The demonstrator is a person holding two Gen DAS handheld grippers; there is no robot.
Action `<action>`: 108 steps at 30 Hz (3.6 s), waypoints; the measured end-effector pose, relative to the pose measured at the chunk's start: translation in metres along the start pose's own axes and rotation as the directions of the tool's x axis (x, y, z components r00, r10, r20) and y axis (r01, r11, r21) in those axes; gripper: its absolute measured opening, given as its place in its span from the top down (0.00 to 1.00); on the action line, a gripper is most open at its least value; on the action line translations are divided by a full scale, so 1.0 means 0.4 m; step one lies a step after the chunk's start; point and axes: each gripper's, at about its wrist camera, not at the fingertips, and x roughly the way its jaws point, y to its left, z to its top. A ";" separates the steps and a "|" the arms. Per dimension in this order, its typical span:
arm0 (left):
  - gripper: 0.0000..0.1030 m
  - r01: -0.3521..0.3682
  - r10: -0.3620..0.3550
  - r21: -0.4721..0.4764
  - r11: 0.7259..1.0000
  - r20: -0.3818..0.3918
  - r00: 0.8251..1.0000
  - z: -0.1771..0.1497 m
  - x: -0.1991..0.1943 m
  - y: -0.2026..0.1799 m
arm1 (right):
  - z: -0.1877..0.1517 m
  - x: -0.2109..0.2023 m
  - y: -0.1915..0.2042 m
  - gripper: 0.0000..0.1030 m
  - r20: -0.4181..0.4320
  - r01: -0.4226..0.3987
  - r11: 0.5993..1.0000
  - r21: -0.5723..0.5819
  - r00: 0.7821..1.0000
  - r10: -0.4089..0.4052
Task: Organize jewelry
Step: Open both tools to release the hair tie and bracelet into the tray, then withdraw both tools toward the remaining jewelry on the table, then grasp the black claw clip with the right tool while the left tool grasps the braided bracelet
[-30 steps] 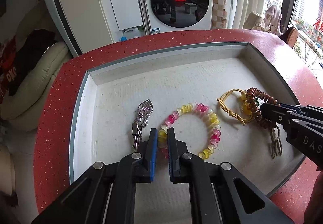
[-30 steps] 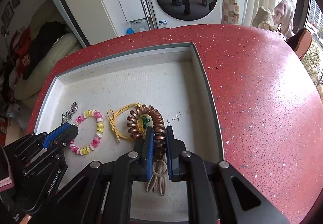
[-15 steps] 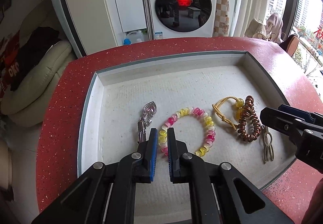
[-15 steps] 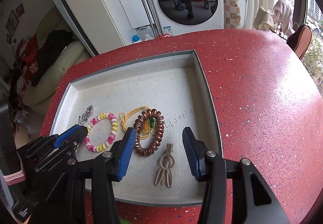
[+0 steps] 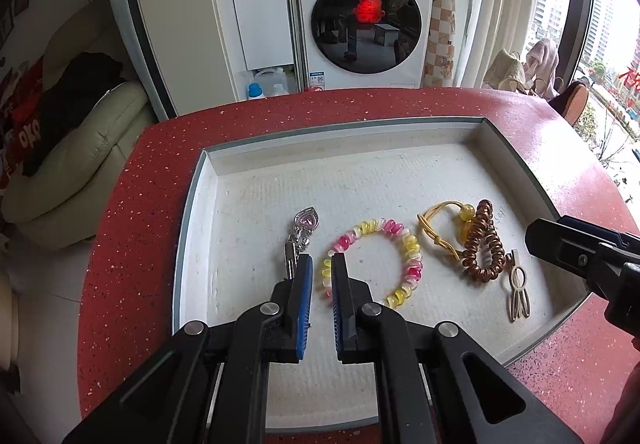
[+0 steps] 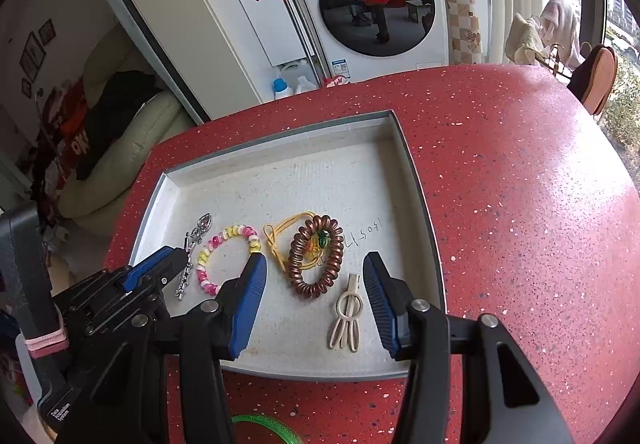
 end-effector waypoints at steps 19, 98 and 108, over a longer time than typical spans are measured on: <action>0.00 0.004 0.001 -0.053 0.999 0.099 0.995 -0.029 -0.165 0.052 | -0.035 -0.095 0.008 0.17 0.059 -0.016 1.000 0.002 0.998 0.016; 0.55 0.159 -0.149 0.145 0.977 -0.076 0.986 -0.452 -0.259 -0.091 | -0.667 -0.266 0.146 0.70 -0.057 0.051 0.944 -0.327 0.996 -0.074; 0.75 0.229 -0.223 0.091 0.969 -0.069 0.972 -0.455 -0.274 -0.052 | -0.640 -0.263 0.117 0.73 -0.074 0.033 0.962 -0.270 0.996 -0.054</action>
